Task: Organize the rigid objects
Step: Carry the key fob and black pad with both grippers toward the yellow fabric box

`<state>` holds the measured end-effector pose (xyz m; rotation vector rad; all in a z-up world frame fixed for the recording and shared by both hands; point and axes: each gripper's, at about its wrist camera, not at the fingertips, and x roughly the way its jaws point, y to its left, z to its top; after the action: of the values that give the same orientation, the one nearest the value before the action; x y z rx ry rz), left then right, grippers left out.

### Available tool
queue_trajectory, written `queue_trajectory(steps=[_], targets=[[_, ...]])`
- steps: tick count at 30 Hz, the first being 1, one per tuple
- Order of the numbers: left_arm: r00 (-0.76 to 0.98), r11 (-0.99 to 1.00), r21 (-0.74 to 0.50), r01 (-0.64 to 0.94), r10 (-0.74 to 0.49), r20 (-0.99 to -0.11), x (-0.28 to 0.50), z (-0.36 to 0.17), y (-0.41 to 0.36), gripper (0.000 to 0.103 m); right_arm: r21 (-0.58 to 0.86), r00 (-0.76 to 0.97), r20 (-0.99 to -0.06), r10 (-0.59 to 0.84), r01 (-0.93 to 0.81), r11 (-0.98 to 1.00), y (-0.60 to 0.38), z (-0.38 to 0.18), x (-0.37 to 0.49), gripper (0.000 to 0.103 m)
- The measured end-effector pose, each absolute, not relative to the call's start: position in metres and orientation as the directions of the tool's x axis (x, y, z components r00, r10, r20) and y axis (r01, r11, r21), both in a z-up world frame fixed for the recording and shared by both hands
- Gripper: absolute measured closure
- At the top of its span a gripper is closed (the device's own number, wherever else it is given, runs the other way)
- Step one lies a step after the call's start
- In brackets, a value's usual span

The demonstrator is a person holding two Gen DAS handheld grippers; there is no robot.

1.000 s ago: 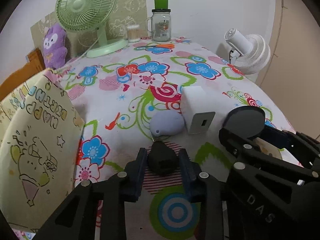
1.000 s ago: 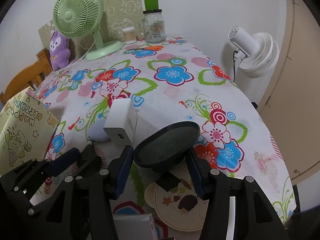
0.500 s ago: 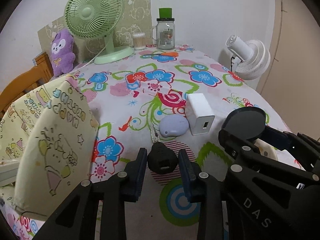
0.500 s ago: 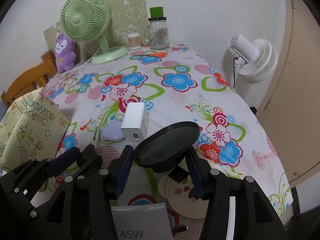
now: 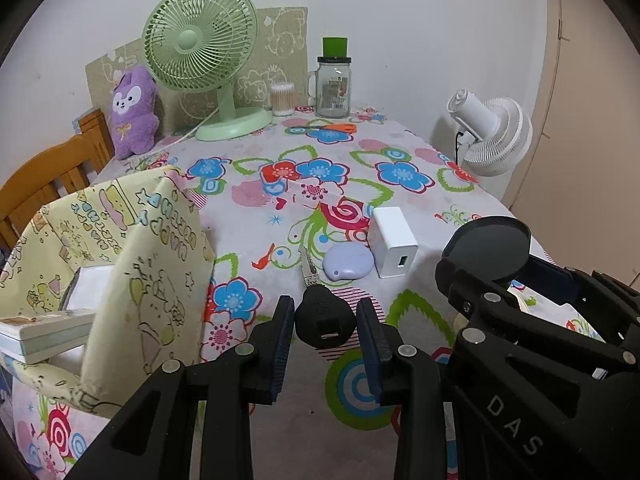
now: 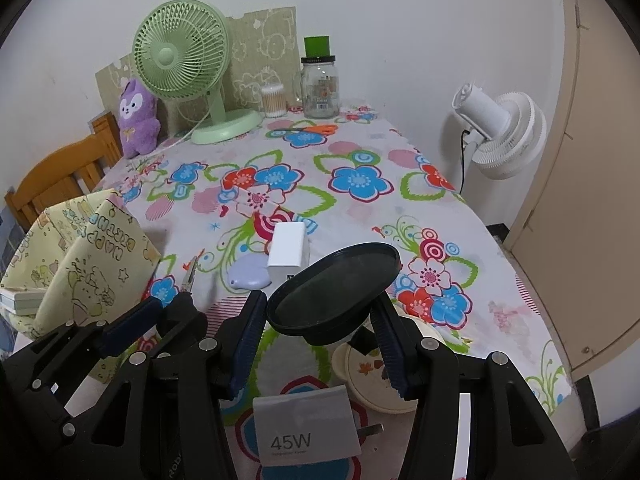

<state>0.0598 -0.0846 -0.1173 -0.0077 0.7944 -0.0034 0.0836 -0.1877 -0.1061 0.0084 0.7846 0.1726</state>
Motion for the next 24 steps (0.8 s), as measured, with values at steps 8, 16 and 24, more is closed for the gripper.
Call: queue_trajectory(steps=[8, 16, 24], targets=[[0.715, 1.000, -0.012, 0.006, -0.012, -0.699, 0.053, -0.106, -0.083, 0.071, 0.074, 0.711, -0.685, 0.159, -0.149, 0.986, -0.186, -0.093, 0.077, 0.046], [0.728, 1.000, -0.013, 0.017, -0.022, -0.685, 0.048, -0.089, -0.082, 0.071, 0.080, 0.730, -0.664, 0.161, -0.145, 0.986, -0.187, -0.076, 0.071, 0.046], [0.743, 1.000, -0.019, 0.019, -0.027, -0.668, 0.042, -0.071, -0.078, 0.071, 0.076, 0.751, -0.639, 0.165, -0.151, 0.986, -0.183, -0.057, 0.065, 0.046]])
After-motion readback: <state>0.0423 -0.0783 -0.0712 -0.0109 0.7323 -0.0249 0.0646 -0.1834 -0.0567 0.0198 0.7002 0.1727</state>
